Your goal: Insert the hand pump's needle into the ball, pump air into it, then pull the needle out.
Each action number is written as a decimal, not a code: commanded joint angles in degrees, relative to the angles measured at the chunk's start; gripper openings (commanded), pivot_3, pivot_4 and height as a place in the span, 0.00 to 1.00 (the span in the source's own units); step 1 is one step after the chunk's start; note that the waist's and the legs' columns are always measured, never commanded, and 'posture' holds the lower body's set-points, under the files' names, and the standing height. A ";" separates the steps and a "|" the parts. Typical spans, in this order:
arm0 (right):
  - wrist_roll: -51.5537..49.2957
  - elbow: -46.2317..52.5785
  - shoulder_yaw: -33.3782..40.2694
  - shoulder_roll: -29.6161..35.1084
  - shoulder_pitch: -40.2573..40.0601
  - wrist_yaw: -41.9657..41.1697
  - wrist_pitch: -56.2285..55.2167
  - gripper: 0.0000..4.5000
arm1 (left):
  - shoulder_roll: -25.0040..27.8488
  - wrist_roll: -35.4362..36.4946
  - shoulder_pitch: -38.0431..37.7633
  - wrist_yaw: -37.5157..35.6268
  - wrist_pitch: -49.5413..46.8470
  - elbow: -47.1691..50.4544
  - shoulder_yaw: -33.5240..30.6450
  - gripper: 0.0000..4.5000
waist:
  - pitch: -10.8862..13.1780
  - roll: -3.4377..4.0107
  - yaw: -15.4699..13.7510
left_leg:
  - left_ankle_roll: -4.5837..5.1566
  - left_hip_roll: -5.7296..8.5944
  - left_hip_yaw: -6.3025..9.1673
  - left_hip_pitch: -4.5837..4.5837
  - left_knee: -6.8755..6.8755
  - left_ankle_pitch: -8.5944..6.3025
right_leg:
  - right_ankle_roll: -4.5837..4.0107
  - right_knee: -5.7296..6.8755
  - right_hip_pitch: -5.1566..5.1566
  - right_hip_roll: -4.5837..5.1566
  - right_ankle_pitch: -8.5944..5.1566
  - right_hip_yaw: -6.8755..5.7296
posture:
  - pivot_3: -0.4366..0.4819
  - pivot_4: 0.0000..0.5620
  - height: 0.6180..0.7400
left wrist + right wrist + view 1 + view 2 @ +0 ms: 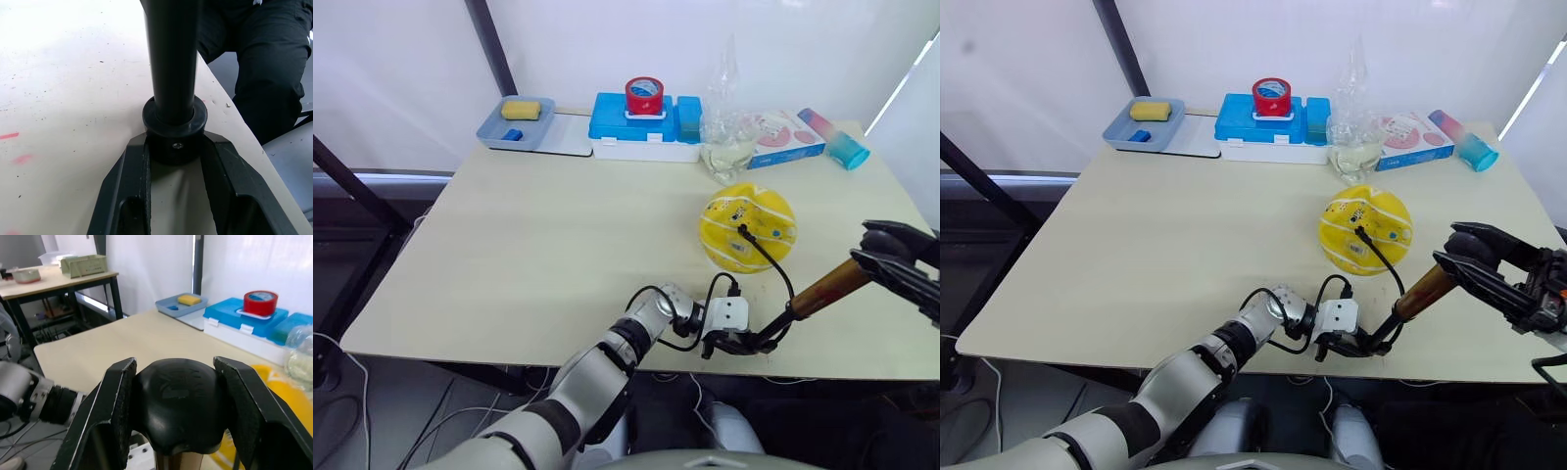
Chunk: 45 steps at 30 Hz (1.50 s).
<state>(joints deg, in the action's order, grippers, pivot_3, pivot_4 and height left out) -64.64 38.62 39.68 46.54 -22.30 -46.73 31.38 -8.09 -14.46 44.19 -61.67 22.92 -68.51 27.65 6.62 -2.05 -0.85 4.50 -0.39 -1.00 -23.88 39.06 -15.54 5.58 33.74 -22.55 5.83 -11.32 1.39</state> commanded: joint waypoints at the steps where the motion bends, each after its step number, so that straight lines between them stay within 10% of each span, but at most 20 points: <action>1: 11.70 -2.77 -7.36 -1.98 -1.99 0.81 -2.54 0.45 | -3.81 -2.58 -0.73 -2.30 -0.65 -2.56 2.34 0.22 | -0.07 0.19 0.03 | 0.00 0.00 -0.02 0.00 0.01 0.00 | 0.00 0.01 0.00 0.03 0.00 0.01 | 0.48 0.27 0.91; 13: 24.47 -9.91 -19.63 -9.35 -2.56 -0.03 -12.92 0.45 | -3.87 -2.49 -0.68 -1.99 -0.57 -2.50 2.15 0.22 | 0.00 0.46 -0.03 | -0.01 0.01 -0.05 0.00 -0.01 0.00 | -0.02 0.00 -0.03 0.05 -0.01 -0.10 | 0.48 0.27 0.91; 35: -17.33 -4.84 16.43 9.69 3.57 7.22 6.36 0.45 | -3.16 -2.92 -0.57 -1.98 0.41 -2.60 2.45 0.22 | 0.65 0.82 -0.13 | 0.21 0.08 -0.06 -0.08 -0.01 0.12 | 0.00 -0.03 -0.04 0.08 -0.02 -0.18 | 0.48 0.27 0.91; 45: -14.24 -4.31 14.53 11.30 5.13 6.36 11.95 0.45 | -2.95 -2.98 -0.43 -1.78 0.48 -2.65 2.44 0.22 | 0.73 0.75 -0.17 | 0.22 0.08 -0.10 -0.18 -0.02 0.12 | 0.00 -0.12 -0.06 0.12 -0.01 -0.18 | 0.48 0.27 0.91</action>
<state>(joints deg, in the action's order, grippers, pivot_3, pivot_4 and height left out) -82.61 33.77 52.53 58.44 -17.14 -40.04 44.45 -8.10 -14.24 44.24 -62.31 24.68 -68.00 27.59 7.35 -1.30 -1.03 4.72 -0.31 -1.09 -24.06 39.04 -15.42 5.58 33.62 -22.61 5.94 -11.33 1.19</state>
